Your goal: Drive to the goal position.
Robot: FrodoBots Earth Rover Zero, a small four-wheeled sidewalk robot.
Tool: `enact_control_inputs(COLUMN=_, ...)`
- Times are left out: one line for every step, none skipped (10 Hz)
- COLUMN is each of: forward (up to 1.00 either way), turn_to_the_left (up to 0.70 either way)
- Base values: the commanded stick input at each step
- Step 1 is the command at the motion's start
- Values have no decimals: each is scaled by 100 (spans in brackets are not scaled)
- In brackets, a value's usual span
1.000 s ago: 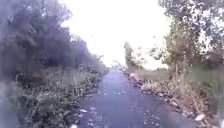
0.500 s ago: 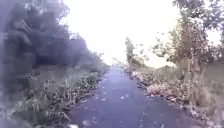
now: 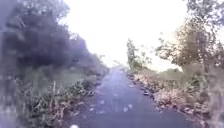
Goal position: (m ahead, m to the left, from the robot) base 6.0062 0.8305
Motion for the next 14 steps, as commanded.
enact_control_inputs(forward=85, turn_to_the_left=0)
enact_control_inputs(forward=85, turn_to_the_left=0)
enact_control_inputs(forward=85, turn_to_the_left=0)
enact_control_inputs(forward=85, turn_to_the_left=0)
enact_control_inputs(forward=85, turn_to_the_left=0)
enact_control_inputs(forward=85, turn_to_the_left=0)
enact_control_inputs(forward=85, turn_to_the_left=0)
enact_control_inputs(forward=85, turn_to_the_left=0)
enact_control_inputs(forward=85, turn_to_the_left=0)
enact_control_inputs(forward=85, turn_to_the_left=0)
enact_control_inputs(forward=85, turn_to_the_left=0)
enact_control_inputs(forward=85, turn_to_the_left=0)
enact_control_inputs(forward=85, turn_to_the_left=0)
enact_control_inputs(forward=85, turn_to_the_left=0)
